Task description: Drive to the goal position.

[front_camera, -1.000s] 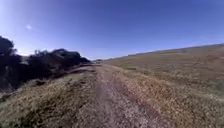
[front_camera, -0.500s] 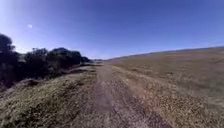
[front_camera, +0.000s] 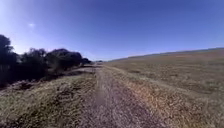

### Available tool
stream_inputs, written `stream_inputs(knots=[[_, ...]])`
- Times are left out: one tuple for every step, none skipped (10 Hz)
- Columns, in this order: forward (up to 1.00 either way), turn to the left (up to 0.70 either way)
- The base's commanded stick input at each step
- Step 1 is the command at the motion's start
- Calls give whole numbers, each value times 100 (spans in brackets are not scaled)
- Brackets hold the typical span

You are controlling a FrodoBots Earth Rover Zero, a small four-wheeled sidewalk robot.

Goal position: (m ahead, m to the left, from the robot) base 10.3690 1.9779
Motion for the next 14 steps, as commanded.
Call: stream_inputs(knots=[[70,0],[70,0],[70,0],[70,0],[70,0],[70,0],[70,0],[70,0],[70,0],[70,0],[70,0],[70,0],[70,0],[70,0]])
